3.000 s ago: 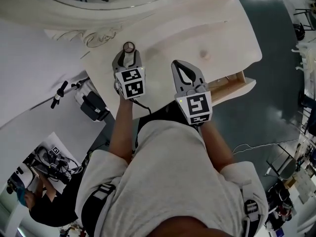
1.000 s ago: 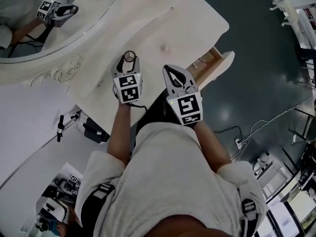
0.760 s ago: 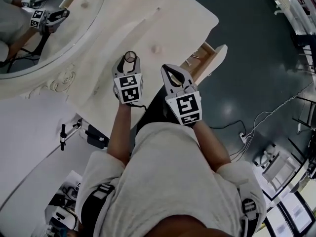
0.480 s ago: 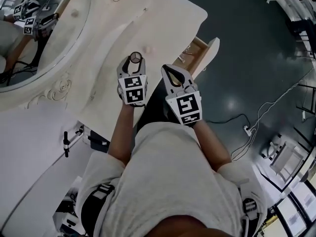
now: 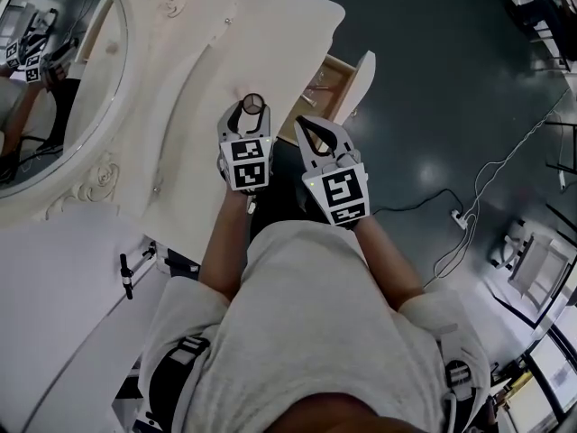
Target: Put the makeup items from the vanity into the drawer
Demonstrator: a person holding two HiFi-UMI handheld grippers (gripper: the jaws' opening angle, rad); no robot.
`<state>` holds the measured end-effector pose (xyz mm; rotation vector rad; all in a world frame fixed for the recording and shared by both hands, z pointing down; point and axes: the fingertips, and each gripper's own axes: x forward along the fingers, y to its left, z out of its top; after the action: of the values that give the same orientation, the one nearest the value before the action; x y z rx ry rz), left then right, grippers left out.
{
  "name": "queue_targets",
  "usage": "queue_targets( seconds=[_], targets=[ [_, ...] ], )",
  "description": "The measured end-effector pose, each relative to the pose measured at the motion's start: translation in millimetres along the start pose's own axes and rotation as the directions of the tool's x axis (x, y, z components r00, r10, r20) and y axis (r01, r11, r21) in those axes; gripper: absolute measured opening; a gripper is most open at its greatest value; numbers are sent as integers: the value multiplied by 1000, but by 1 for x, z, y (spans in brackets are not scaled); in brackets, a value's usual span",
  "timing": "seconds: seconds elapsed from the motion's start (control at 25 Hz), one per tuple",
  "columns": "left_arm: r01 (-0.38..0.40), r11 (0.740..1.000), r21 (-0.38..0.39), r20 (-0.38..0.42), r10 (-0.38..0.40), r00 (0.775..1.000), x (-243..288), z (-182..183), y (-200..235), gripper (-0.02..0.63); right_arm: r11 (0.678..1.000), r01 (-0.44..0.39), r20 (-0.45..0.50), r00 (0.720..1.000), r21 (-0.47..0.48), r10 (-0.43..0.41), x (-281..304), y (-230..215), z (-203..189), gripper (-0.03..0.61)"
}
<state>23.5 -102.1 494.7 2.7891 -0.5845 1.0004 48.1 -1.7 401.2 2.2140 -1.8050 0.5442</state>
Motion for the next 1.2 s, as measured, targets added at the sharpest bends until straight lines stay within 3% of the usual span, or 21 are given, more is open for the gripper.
queue_targets(
  seconds=[0.24, 0.44, 0.68, 0.84, 1.2],
  targets=[
    [-10, 1000, 16, -8, 11, 1000, -3, 1, -23, 213, 1000, 9, 1, 1000, 19, -9, -23, -21, -16, 14],
    [4, 1000, 25, -1, -4, 1000, -2, -7, -56, 213, 999, -35, -1, 999, 31, 35, -35, -24, -39, 14],
    [-22, 1000, 16, -28, 23, 999, 1, -37, -94, 213, 998, -60, -38, 997, -18, 60, -56, -43, -80, 14],
    [-51, 998, -29, -67, 49, 997, -2, -60, -108, 213, 996, -84, -41, 996, -24, 83, -65, -53, -90, 14],
    [-6, 999, -38, -106, 2, 994, 17, -85, -133, 213, 999, -46, -67, 997, 13, 46, -62, -73, -111, 14]
  ],
)
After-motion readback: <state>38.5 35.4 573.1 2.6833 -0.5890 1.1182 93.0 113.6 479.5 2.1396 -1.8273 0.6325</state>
